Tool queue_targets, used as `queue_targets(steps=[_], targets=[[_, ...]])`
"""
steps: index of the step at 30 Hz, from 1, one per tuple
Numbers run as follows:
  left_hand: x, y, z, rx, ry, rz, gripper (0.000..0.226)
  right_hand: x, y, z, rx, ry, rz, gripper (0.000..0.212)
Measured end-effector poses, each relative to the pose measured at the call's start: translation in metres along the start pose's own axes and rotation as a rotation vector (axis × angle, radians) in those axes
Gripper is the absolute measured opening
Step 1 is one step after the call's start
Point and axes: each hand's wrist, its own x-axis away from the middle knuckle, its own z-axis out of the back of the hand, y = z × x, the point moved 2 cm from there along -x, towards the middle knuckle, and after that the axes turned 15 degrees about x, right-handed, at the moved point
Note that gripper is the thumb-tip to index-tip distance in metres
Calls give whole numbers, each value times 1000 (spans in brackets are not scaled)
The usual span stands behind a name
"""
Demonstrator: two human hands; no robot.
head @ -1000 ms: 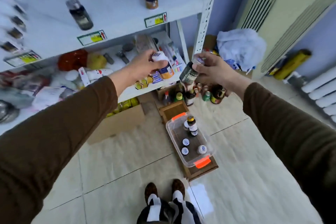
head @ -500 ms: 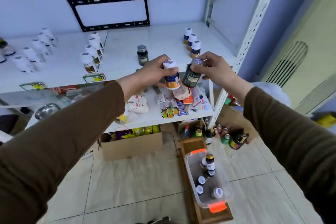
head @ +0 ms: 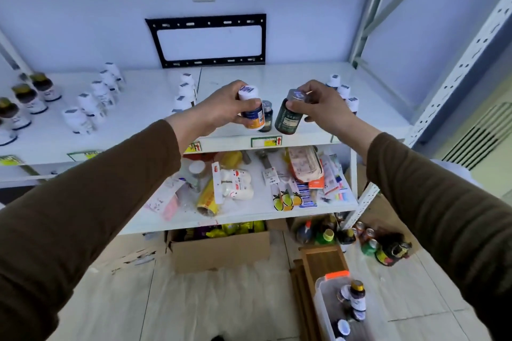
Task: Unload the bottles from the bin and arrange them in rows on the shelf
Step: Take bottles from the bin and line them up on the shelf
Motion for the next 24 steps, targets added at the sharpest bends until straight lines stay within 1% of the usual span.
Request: queue_targets(steps=[2,6,11,14,19,24], targets=[[-16,3,23,-5,-8,2,32,-21,-8,-11,0,16,-16,21],[-47,4,60,-27,11,5,39,-58,-20,-25,0,69,-43,23],[-84,-1,90,-55,1,-23,36,-103,-23,-33,23,134,-66,27],[-109,-6,101,-73,6,-32,34,-131,-14,-37,35,141,-79,28],[-148,-16,111,-126,13,-52,29,-174,12,-51,85,97,-95,32],[-175,-26,114,-185,22,-34,30,-199,36,-74,212,-67,-74,32]])
